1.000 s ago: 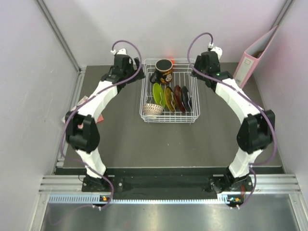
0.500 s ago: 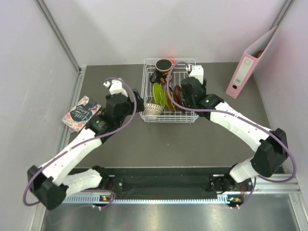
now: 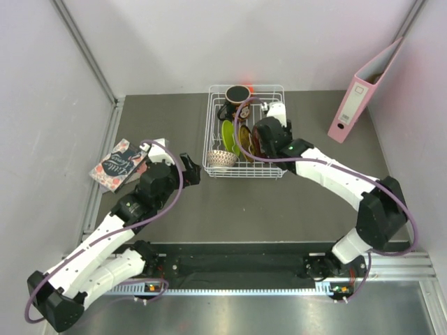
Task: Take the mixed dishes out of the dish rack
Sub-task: Pick up the plate from the dish rack.
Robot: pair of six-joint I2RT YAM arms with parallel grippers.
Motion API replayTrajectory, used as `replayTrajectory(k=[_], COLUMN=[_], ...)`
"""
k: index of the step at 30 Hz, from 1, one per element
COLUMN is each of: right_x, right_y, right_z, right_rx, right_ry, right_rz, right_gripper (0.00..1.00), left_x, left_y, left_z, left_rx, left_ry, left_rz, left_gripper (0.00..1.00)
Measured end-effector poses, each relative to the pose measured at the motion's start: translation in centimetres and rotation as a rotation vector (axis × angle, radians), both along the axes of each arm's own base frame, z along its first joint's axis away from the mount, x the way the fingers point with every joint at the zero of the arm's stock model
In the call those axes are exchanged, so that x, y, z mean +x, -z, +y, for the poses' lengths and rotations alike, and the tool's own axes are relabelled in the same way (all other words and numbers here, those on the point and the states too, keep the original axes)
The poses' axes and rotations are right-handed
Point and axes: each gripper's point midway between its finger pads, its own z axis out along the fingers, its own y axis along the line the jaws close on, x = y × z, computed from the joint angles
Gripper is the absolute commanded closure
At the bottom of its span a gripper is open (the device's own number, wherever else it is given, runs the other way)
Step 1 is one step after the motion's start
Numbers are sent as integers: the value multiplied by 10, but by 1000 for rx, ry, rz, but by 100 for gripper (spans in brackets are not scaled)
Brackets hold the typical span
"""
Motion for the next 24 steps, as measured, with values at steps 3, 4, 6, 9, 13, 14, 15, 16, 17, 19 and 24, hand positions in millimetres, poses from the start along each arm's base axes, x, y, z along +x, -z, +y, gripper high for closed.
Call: replayTrajectory(k=[3, 4, 6, 9, 13, 14, 15, 16, 17, 19, 24], right_x=[2, 3, 5, 8, 11, 11, 11, 12, 12, 14, 24], right_y=[7, 9, 12, 22, 44, 48, 53, 58, 60, 64, 68], right_z=[4, 6, 10, 15, 19, 20, 21, 21, 22, 22, 19], right_rx=[-5, -2, 3, -5, -29, -35, -39, -43, -45, -43, -18], right_ry=[-14, -20, -31, -44, -54, -56, -58, -60, -61, -62, -57], right_rz=[14, 16, 18, 35, 79, 89, 98, 107, 113, 119, 115], right_gripper=[46, 46, 46, 46, 48, 48, 49, 50, 52, 54, 65], left_x=[-5, -6, -7, -9, -9, -9, -10, -10, -10, -11, -12], left_y=[6, 8, 10, 12, 13, 14, 15, 16, 17, 20, 25], left_z=[0, -1, -2, -5, -7, -7, -7, -7, -7, -8, -8], left_rx=[-6, -8, -9, -13, -16, -17, -17, -16, -16, -15, -17], left_ry=[16, 21, 30, 43, 53, 54, 55, 56, 58, 59, 65], left_rz=[8, 11, 16, 24, 29, 30, 33, 36, 38, 42, 53], left_gripper=[8, 8, 8, 8, 8, 8, 8, 8, 8, 8, 8])
